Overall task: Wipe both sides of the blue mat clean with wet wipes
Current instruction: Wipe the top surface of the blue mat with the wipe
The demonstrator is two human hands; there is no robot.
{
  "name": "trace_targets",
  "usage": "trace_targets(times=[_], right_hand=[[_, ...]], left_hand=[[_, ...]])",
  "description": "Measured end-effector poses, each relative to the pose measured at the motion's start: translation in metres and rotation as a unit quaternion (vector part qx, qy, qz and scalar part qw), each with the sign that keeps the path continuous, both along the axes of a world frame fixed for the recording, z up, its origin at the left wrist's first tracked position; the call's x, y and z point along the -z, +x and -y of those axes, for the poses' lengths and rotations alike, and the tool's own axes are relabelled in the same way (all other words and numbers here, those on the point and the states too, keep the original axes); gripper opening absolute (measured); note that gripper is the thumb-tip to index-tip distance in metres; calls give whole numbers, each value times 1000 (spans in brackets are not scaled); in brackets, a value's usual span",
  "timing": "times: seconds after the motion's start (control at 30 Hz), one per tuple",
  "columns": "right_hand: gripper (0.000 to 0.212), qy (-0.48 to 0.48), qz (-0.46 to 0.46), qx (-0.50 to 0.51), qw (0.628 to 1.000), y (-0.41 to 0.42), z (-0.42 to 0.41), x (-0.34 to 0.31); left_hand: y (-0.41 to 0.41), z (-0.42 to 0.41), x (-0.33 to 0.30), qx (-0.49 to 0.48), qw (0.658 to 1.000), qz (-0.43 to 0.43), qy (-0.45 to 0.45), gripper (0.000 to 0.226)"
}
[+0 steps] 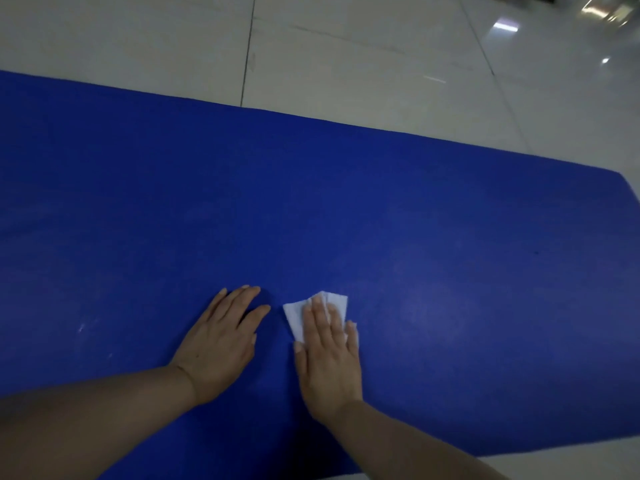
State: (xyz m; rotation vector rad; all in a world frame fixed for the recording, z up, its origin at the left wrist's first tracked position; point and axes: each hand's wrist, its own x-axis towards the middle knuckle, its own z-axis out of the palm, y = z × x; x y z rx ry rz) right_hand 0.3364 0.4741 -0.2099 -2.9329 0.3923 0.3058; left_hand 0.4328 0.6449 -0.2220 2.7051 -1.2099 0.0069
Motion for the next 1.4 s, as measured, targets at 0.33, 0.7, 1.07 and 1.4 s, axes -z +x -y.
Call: trace_targets(times=[0.33,0.7,1.07,1.4], right_hand=[[62,0,-16,70,997,-22,1,-2],[58,-6,-7,142,990,-29,-6,-3],[74,-6,-76,158,985,-60,31,-9],[71,-6,-68,135,989,-85,12,-9]], left_hand=[[-9,-4,4,11,1000,13,-1,49],[-11,-7,8,10,999,26,-15,43],[-12,-2,5,10,999,10,-38,56],[-31,16,5,4,999,-31,-28,48]])
